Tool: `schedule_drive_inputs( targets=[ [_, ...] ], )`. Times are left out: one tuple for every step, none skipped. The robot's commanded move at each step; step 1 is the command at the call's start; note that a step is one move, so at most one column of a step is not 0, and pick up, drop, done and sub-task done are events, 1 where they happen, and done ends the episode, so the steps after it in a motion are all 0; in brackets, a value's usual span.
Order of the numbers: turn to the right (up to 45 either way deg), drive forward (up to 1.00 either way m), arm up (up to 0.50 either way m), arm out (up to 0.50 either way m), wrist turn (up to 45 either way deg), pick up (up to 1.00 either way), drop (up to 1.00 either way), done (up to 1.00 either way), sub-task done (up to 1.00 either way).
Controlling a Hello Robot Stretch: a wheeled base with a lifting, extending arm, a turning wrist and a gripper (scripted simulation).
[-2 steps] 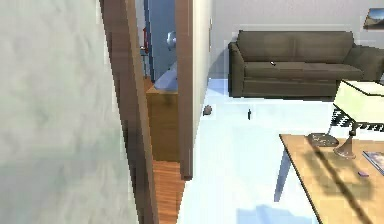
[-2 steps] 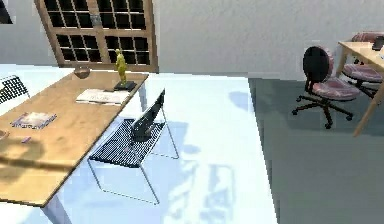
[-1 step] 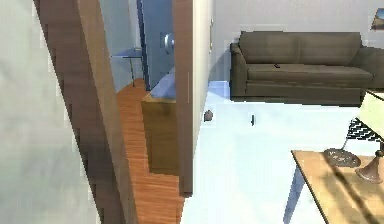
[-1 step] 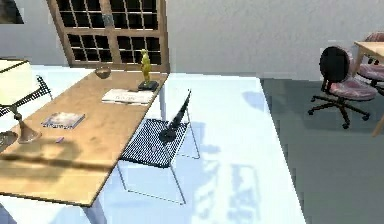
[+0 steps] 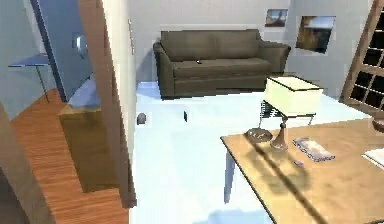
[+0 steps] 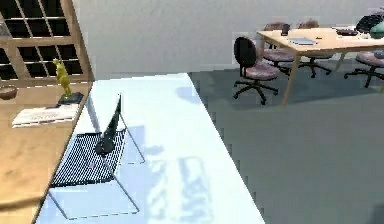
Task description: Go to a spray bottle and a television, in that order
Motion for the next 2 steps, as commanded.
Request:
schedule_drive_inputs(
  targets=[
    [0.0, 0.60, 0.00, 0.00, 0.0, 0.00, 0.00, 0.00, 0.00],
    [-39.0, 0.00, 0.00, 0.00, 0.0, 0.00, 0.00, 0.00, 0.00]
  ],
)
